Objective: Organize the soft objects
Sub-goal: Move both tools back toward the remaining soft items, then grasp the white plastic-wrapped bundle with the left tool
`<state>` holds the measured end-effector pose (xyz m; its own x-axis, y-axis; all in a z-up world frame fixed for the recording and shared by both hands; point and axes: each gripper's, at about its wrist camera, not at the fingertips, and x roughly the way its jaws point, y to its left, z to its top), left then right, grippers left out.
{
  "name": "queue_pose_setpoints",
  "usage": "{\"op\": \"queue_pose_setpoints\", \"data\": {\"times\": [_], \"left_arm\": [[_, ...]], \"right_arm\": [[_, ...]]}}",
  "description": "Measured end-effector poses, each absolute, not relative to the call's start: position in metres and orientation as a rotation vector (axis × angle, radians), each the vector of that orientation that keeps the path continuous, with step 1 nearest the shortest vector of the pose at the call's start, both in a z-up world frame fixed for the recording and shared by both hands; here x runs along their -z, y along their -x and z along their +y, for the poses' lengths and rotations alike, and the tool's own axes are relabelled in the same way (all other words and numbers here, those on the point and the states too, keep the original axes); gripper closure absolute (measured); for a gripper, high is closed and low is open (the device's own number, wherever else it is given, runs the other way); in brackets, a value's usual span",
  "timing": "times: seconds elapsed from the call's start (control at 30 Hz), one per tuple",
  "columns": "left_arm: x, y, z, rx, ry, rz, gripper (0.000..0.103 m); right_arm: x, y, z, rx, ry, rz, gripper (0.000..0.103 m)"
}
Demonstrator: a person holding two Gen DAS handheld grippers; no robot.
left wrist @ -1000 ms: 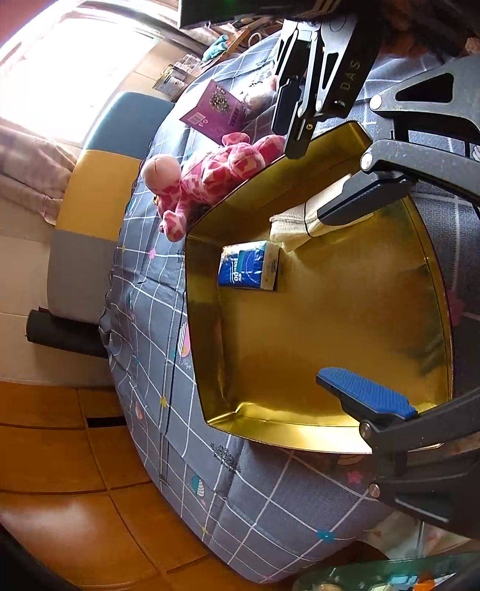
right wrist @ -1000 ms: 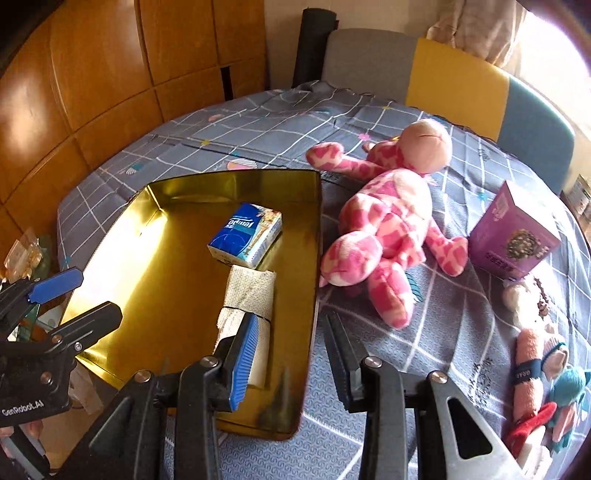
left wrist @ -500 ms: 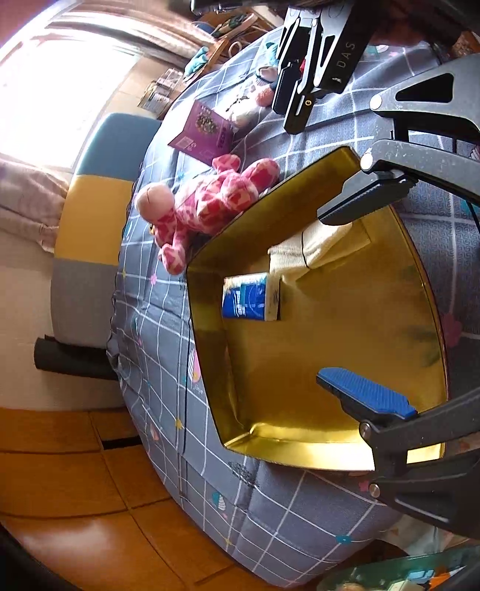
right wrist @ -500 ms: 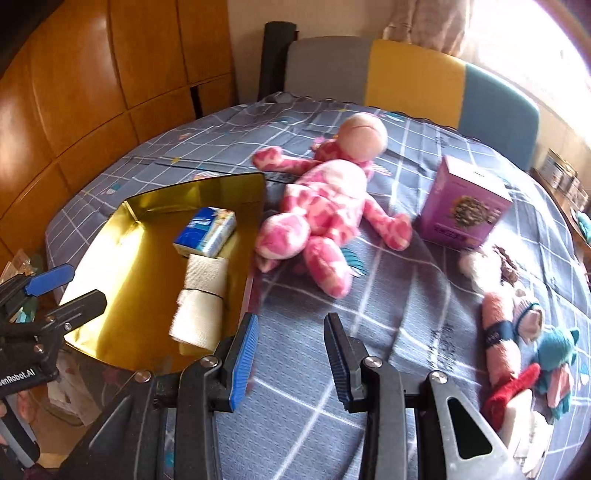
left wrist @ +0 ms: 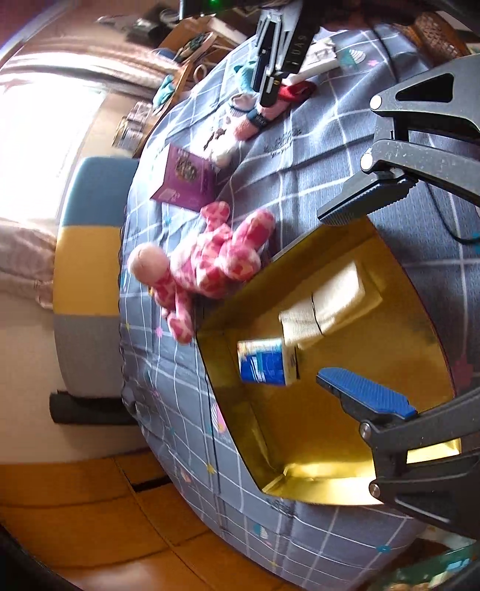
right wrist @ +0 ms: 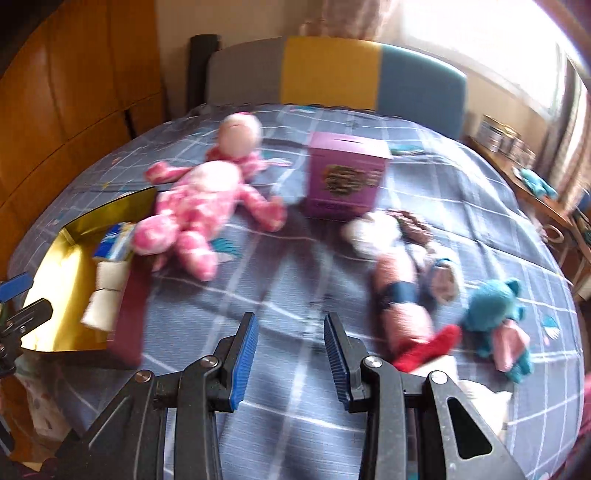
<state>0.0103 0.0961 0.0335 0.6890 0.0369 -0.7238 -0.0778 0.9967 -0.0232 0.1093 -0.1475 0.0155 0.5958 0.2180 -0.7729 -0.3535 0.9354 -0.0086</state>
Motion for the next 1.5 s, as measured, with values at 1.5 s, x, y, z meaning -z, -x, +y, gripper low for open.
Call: {"op": "queue_pose_setpoints", "data": {"times": [1.5], "left_arm": [[0.033, -0.287, -0.122, 0.218, -0.08, 0.902, 0.038]], "right_arm": [[0.005, -0.145, -0.326, -0.052, -0.3, 0.923, 0.065]]}}
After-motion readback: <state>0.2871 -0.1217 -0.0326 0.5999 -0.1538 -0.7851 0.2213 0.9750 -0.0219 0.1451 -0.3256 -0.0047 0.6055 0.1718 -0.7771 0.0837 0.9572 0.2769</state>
